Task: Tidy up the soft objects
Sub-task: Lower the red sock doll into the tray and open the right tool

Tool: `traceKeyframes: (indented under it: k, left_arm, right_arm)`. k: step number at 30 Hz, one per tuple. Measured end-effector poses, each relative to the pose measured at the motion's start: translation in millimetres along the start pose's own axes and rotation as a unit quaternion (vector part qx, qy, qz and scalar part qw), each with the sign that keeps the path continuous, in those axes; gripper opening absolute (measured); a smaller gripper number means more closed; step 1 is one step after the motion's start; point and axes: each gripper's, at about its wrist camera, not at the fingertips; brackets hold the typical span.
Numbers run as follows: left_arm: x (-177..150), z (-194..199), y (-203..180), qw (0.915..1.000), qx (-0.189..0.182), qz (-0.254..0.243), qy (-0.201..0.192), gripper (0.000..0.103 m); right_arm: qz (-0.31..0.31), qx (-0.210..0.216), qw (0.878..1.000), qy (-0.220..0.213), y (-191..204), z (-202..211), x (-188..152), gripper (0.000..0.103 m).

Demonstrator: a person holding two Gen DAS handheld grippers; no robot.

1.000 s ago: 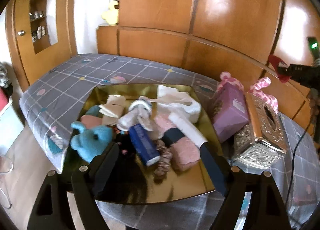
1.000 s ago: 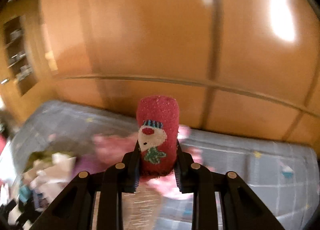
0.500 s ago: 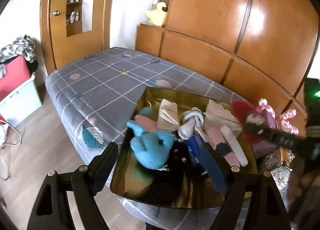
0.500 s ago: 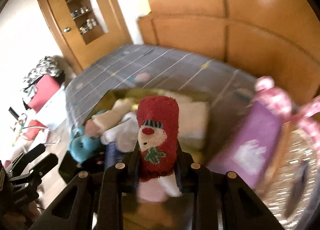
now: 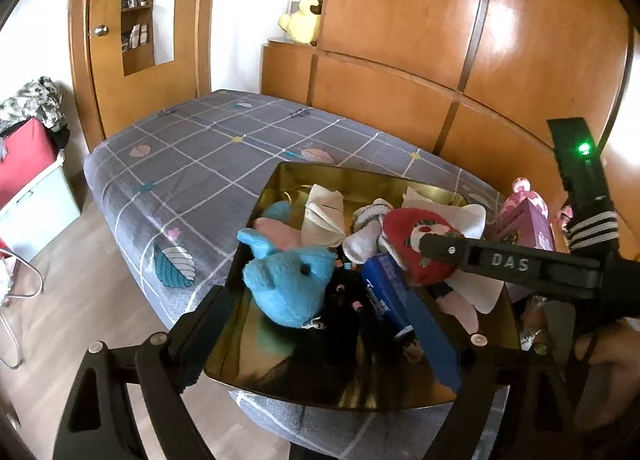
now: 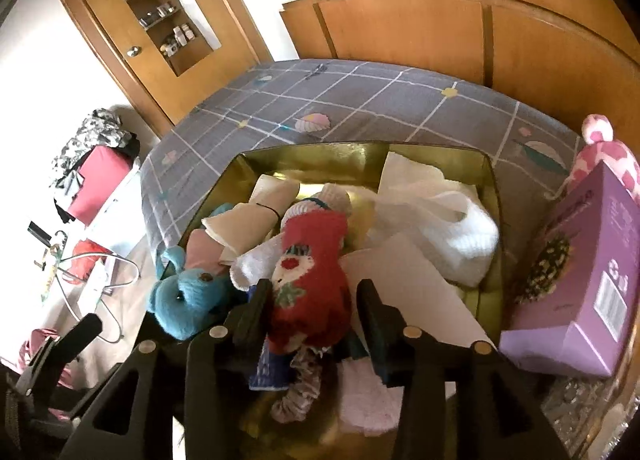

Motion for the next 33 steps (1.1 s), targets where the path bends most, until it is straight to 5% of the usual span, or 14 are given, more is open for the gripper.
traceKeyframes:
  k: [6, 11, 17, 33]
  left_arm:
    - [-1.6, 4.6, -5.9, 0.9999, 0.005, -0.006, -0.008, 0.097]
    - [-3.7, 9.5, -13.1, 0.9998, 0.006, -0.013, -0.014, 0.100]
    - [-11.3, 16.2, -28.4, 0.9993, 0.009, -0.028, -0.022, 0.103]
    - [-43.4, 30.3, -87.2, 0.9960, 0.016, -0.073, -0.049, 0.103]
  right_arm:
    - [-0.005, -0.011, 1.000, -0.024, -5.2, 19.4, -16.7, 0.044]
    - [-0.001, -0.060, 0.996, -0.061, -3.9, 42.0, -39.9, 0.044]
    - [-0.017, -0.138, 0.984, -0.109, -8.4, 66.0, -74.0, 0.044]
    - [-0.087, -0.219, 0.958, -0.166, -39.3, 101.5, -162.0, 0.044]
Point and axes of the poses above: each gripper's, at about its wrist camera, not at the fingertips, and z roughly against the way its jaws point, y to its left, x to its top, and after that the axes turned 15 degrees about y, right-handed
